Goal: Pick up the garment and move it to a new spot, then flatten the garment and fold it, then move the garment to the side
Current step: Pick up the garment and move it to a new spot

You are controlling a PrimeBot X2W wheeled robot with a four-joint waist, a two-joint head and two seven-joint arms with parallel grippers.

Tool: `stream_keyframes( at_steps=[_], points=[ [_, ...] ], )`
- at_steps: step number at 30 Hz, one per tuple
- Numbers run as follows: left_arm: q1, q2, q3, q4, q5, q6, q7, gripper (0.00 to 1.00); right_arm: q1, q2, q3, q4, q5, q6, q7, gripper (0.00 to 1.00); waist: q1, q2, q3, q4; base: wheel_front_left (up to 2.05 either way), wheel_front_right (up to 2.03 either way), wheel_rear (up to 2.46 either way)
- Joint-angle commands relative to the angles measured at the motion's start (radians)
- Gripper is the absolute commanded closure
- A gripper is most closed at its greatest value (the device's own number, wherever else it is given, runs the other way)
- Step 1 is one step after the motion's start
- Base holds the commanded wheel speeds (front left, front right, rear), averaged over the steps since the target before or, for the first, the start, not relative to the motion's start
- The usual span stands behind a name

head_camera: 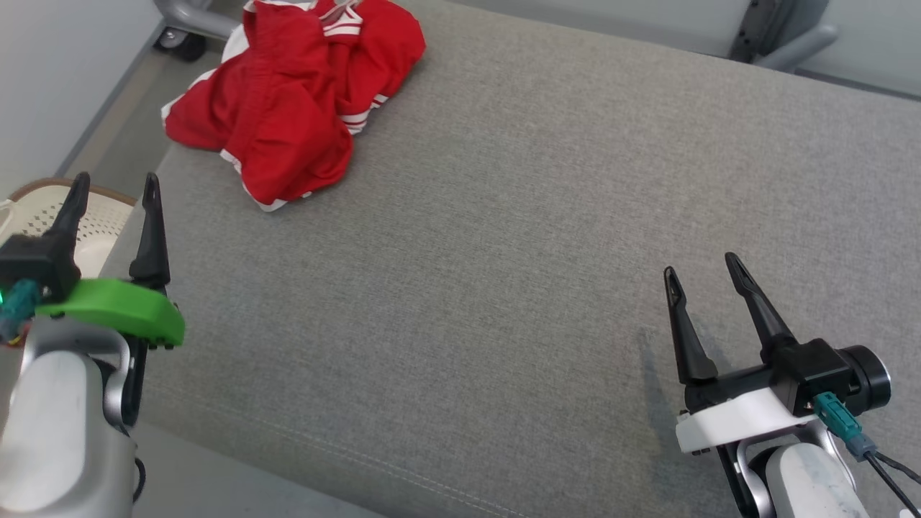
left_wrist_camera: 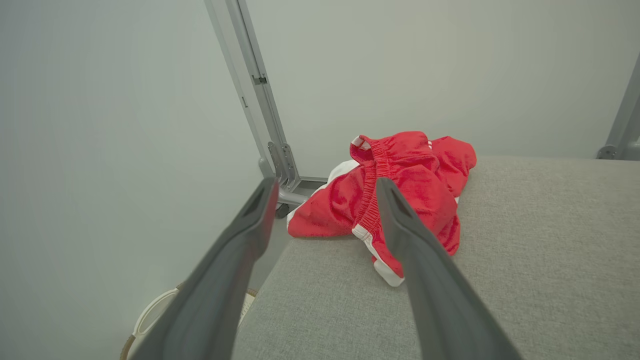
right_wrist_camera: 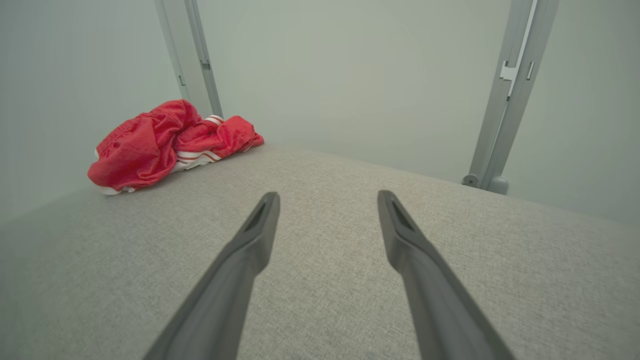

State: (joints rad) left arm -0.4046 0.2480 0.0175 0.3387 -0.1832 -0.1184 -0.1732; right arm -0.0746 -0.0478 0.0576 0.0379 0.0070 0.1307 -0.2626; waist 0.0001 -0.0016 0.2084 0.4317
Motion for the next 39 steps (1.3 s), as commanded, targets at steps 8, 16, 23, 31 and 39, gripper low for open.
stream_keyframes(
  at_steps=[8,16,23,31,39],
  points=[
    [-0.24,0.049,-0.147,0.251,-0.114,-0.012,0.076,0.0,-0.028,-0.004,-0.02,-0.034,-0.072,0.0,-0.003,0.0,-0.0001,0.0016,0.159,-0.111,0.0,0.0,0.0],
    [-0.333,0.075,-0.309,0.435,-0.223,-0.012,0.047,0.0,-0.008,-0.018,-0.026,-0.057,-0.105,0.0,-0.003,0.0,-0.0001,0.0016,0.199,-0.116,0.0,0.0,0.0],
    [-0.393,0.083,-0.337,0.596,-0.245,-0.012,-0.017,0.0,0.008,-0.031,-0.027,-0.071,-0.113,0.0,-0.003,0.0,-0.0001,0.0016,0.219,-0.122,0.0,0.0,0.0],
    [-0.456,0.08,-0.36,0.704,-0.247,-0.011,-0.069,0.0,-0.006,-0.038,-0.03,-0.088,-0.12,0.0,-0.003,0.0,-0.0001,0.0016,0.253,-0.135,0.0,0.0,0.0],
    [-0.498,0.079,-0.372,0.783,-0.251,-0.011,-0.084,1.0,-0.019,-0.031,-0.037,-0.087,-0.122,0.0,-0.003,0.0,-0.0001,0.0016,0.27,-0.142,0.0,0.0,0.0]
  ],
)
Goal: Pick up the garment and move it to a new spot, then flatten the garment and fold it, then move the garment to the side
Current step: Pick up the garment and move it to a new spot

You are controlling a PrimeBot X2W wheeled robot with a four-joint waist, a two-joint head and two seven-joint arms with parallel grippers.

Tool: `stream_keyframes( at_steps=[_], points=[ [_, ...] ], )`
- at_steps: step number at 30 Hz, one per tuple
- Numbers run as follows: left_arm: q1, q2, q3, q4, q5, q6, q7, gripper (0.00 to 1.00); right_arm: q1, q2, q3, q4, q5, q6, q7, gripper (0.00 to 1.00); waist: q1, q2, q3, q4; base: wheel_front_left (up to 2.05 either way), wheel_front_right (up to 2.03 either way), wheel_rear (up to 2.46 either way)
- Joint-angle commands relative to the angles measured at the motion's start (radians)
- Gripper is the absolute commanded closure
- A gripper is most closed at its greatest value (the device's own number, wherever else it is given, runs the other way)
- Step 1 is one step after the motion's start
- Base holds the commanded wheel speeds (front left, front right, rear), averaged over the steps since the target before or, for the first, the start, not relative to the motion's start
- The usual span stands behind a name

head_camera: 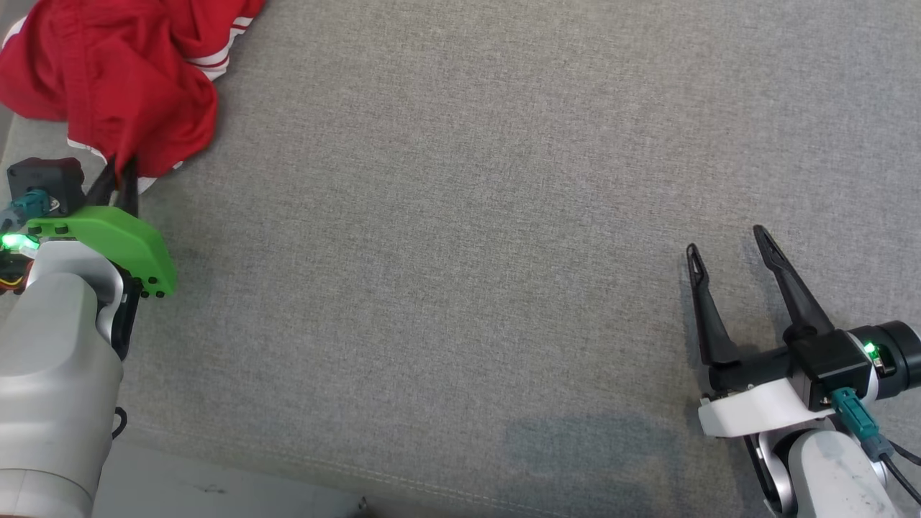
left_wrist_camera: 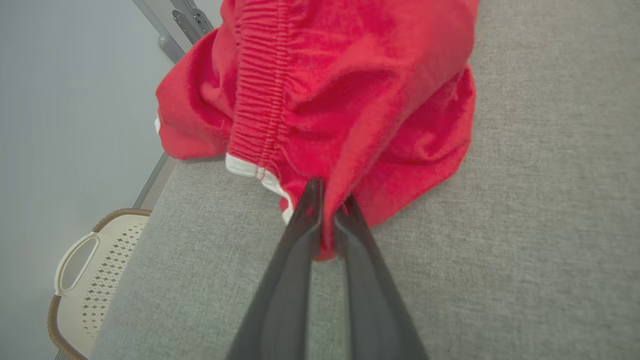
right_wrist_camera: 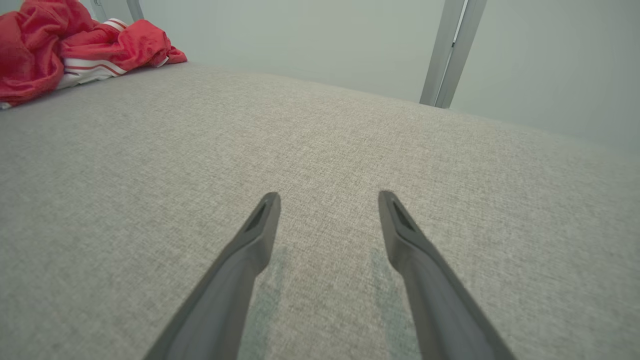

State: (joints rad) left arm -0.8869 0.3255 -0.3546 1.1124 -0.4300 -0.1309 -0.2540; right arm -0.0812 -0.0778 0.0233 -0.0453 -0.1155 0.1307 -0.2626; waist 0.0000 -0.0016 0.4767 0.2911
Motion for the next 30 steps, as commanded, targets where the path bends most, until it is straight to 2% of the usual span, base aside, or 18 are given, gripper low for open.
stream_keyframes(
  at_steps=[1,9,17,23,30],
  points=[
    [-0.018,0.005,0.002,0.015,-0.005,0.002,-0.006,1.0,-0.015,0.002,-0.002,-0.003,0.003,0.0,-0.003,0.0,0.0,0.0016,0.001,-0.002,0.0,0.0,0.0],
    [-0.026,0.041,0.004,-0.001,0.008,0.002,-0.013,1.0,-0.034,0.016,0.005,0.019,0.022,0.0,-0.003,0.0,0.0,0.0016,-0.033,-0.009,0.0,0.0,0.0],
    [-0.04,0.135,0.013,-0.148,0.062,0.026,-0.011,1.0,-0.048,0.026,0.014,0.053,0.064,0.0,-0.003,0.0,0.0,0.0016,-0.126,-0.025,0.0,0.0,0.0],
    [-0.07,0.195,-0.014,-0.236,0.11,0.027,-0.011,1.0,-0.044,0.027,0.033,0.079,0.15,0.0,-0.003,0.0,0.0,0.0016,-0.216,-0.069,0.0,0.0,0.0],
    [-0.107,0.209,-0.087,-0.367,0.153,0.012,0.048,1.0,-0.015,0.027,0.02,0.1,0.215,0.0,-0.003,0.0,0.0,0.0016,-0.313,-0.138,0.0,0.0,0.0]
  ],
)
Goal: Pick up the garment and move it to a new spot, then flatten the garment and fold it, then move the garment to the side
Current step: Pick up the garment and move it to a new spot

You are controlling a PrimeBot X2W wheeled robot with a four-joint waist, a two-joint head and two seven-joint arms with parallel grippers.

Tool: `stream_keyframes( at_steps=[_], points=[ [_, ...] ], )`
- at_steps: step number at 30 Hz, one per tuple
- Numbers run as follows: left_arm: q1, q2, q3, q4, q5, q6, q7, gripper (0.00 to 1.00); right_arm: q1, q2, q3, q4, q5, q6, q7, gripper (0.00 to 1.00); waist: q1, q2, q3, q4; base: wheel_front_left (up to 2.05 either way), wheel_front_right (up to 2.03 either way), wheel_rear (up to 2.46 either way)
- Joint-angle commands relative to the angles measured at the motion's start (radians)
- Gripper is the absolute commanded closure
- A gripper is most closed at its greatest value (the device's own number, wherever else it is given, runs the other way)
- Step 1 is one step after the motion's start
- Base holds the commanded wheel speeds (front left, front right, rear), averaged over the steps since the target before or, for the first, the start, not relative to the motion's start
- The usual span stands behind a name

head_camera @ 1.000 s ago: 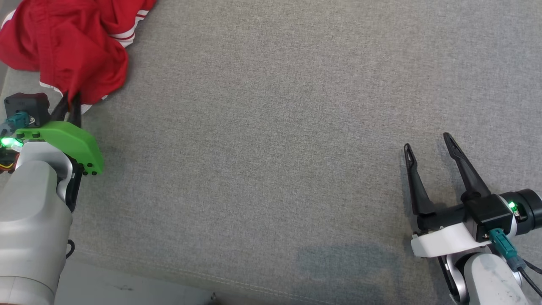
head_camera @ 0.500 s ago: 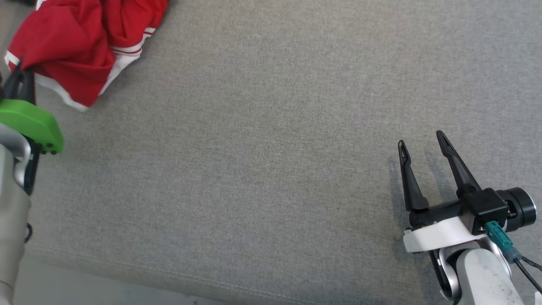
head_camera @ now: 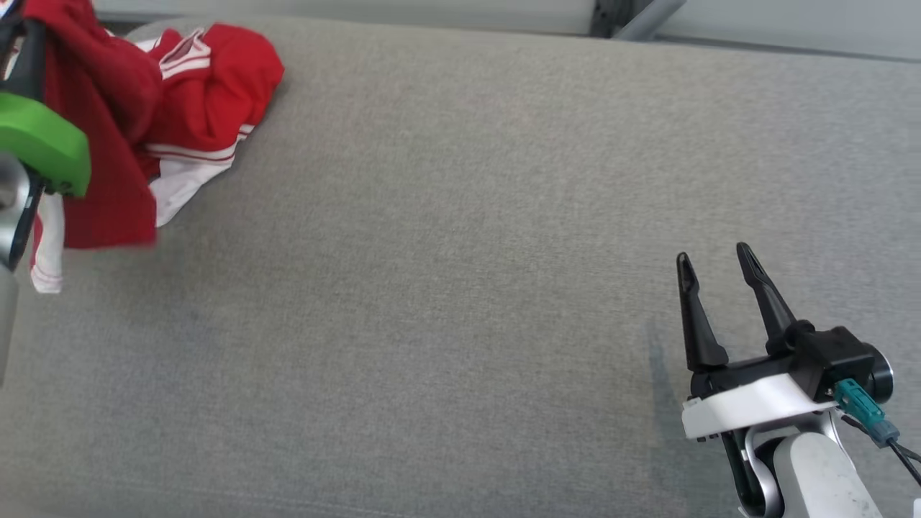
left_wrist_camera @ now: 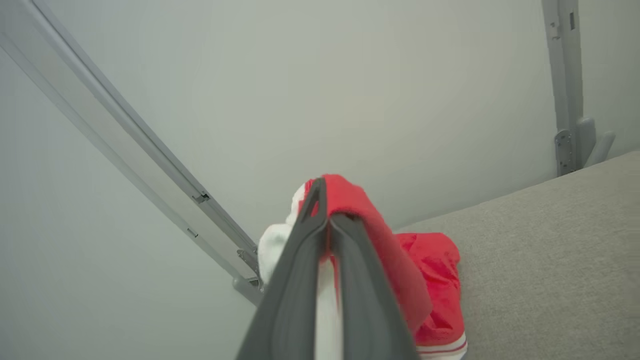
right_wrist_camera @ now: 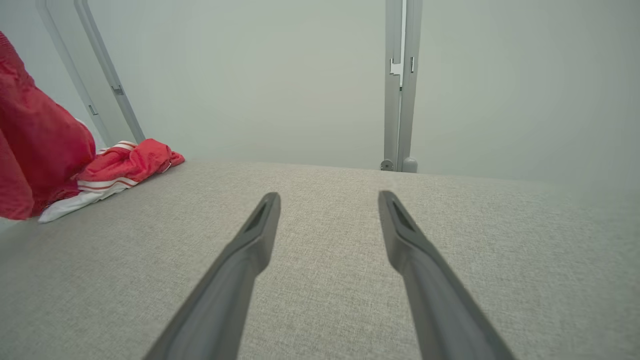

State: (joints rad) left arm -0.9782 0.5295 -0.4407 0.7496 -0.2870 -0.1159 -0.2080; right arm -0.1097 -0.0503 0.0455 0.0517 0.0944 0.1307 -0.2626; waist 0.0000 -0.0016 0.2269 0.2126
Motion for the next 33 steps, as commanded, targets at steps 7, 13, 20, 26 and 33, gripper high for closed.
stream_keyframes(
  at_steps=[7,13,20,26,33],
  points=[
    [-0.02,-0.017,-0.072,-0.191,0.003,-0.01,0.098,1.0,0.044,0.0,-0.018,0.015,0.05,0.0,-0.003,0.0,0.0,0.0016,-0.124,-0.135,0.0,0.0,0.0],
    [0.016,-0.042,-0.113,-0.337,-0.018,-0.012,0.164,1.0,0.048,0.0,-0.018,0.016,0.07,0.0,-0.003,0.0,0.0,0.0016,-0.125,-0.204,0.0,0.0,0.0],
    [-0.008,-0.083,-0.135,-0.466,-0.018,0.006,0.177,1.0,0.034,0.0,-0.021,0.015,0.078,0.0,-0.003,0.0,0.0,0.0016,-0.109,-0.275,0.0,0.0,0.0],
    [-0.029,-0.11,-0.158,-0.498,-0.01,0.017,0.207,1.0,0.02,0.0,-0.008,0.01,0.092,0.0,-0.003,0.0,0.0,0.0016,-0.074,-0.332,0.0,0.0,0.0],
    [0.052,-0.208,-0.178,-0.36,-0.061,0.05,0.161,1.0,-0.011,0.0,0.009,0.008,0.117,0.0,-0.003,0.0,0.0,0.0016,0.021,-0.403,0.0,0.0,0.0]
  ],
)
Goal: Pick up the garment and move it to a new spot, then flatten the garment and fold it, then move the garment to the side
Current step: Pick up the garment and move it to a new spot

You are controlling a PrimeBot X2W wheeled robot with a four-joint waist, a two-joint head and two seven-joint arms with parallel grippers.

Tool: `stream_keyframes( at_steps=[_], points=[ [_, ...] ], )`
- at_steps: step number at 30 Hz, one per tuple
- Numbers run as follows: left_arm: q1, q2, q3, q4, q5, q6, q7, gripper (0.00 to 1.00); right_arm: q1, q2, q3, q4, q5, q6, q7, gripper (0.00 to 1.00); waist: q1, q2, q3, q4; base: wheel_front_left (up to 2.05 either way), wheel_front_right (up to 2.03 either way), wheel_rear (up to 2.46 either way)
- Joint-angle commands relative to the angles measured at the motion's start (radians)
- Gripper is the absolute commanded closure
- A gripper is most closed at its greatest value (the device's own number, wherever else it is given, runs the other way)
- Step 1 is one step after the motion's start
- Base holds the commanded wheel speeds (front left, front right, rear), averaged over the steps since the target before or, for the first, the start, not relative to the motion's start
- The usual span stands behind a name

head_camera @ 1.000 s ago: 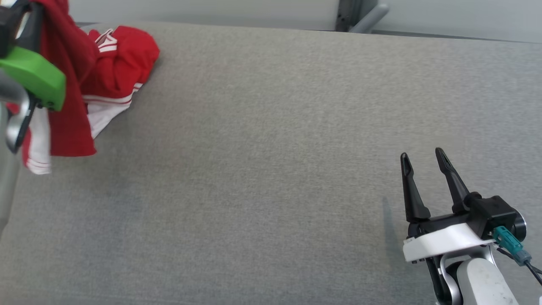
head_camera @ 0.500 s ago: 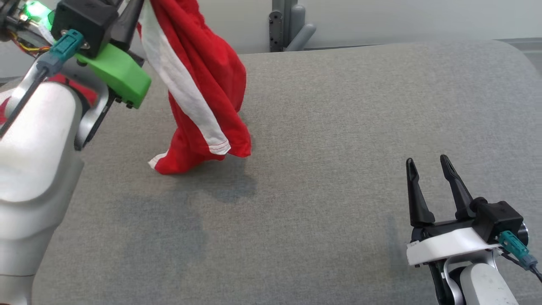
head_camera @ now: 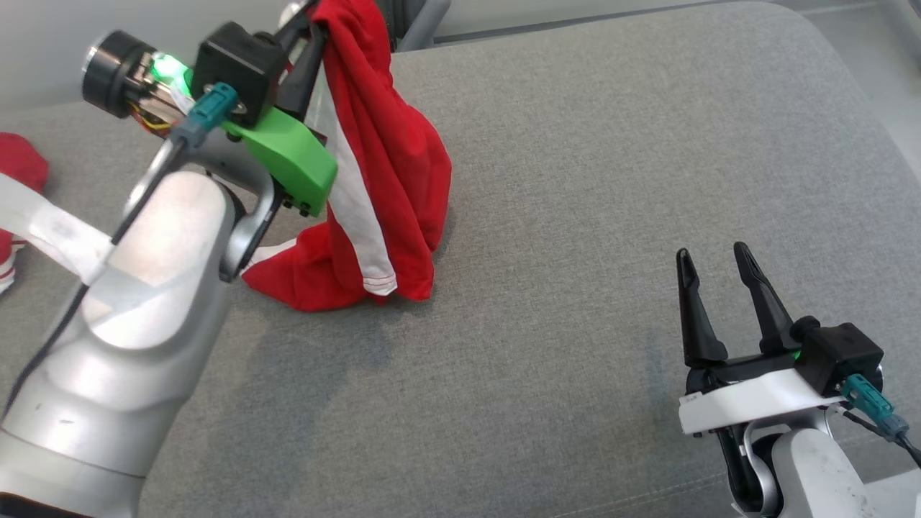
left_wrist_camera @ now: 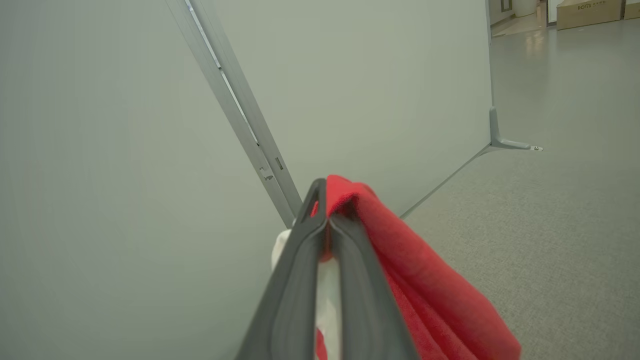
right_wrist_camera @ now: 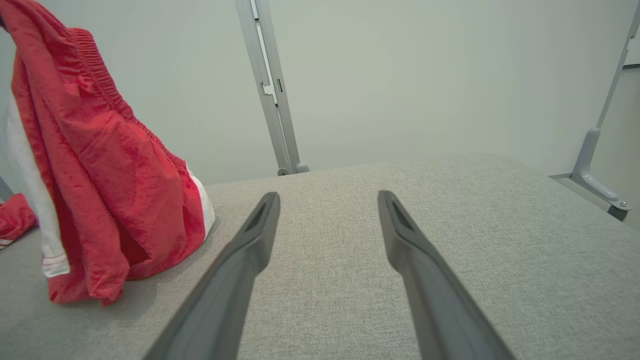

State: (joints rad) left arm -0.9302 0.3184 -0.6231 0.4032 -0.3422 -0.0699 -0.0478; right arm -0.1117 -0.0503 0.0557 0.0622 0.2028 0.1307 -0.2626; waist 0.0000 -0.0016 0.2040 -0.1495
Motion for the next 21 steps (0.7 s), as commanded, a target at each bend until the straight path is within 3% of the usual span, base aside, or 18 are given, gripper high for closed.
stream_keyframes(
  at_steps=[1,12,13,14,15,16,17,21],
  points=[
    [0.012,-0.013,-0.006,0.016,-0.006,0.007,-0.01,1.0,-0.014,0.0,0.002,-0.002,0.011,0.0,-0.003,0.0,0.0,0.0016,0.057,-0.049,0.0,0.0,0.0],
    [0.045,-0.19,-0.07,0.355,-0.022,-0.001,-0.146,1.0,-0.047,0.0,0.03,0.001,0.016,0.0,-0.003,0.0,0.0,0.0016,0.123,-0.13,0.0,0.0,0.0],
    [0.04,-0.201,-0.074,0.38,-0.021,-0.002,-0.157,0.92,-0.047,0.0,0.031,0.003,0.016,0.0,-0.003,0.0,0.0,0.0016,0.124,-0.133,0.0,0.0,0.0],
    [0.035,-0.212,-0.081,0.401,-0.02,-0.004,-0.167,0.69,-0.045,0.0,0.032,0.003,0.016,0.0,-0.003,0.0,0.0,0.0016,0.125,-0.135,0.0,0.0,0.0],
    [0.031,-0.222,-0.087,0.417,-0.018,-0.007,-0.176,0.56,-0.044,0.0,0.033,0.005,0.016,0.0,-0.003,0.0,0.0,0.0016,0.125,-0.137,0.0,0.0,0.0],
    [0.028,-0.231,-0.093,0.432,-0.02,-0.011,-0.185,0.13,-0.042,0.0,0.033,0.006,0.016,0.0,-0.003,0.0,0.0,0.0016,0.125,-0.137,0.0,0.0,0.0],
    [0.022,-0.243,-0.104,0.452,-0.028,-0.017,-0.196,0.0,-0.038,0.0,0.03,0.009,0.015,0.0,-0.003,0.0,0.0,0.0016,0.124,-0.133,0.0,0.0,0.0],
    [0.016,-0.259,-0.124,0.464,-0.038,-0.029,-0.21,0.0,-0.032,0.0,0.026,0.014,0.011,0.0,-0.003,0.0,0.0,0.0016,0.109,-0.109,0.0,0.0,0.0]
  ],
)
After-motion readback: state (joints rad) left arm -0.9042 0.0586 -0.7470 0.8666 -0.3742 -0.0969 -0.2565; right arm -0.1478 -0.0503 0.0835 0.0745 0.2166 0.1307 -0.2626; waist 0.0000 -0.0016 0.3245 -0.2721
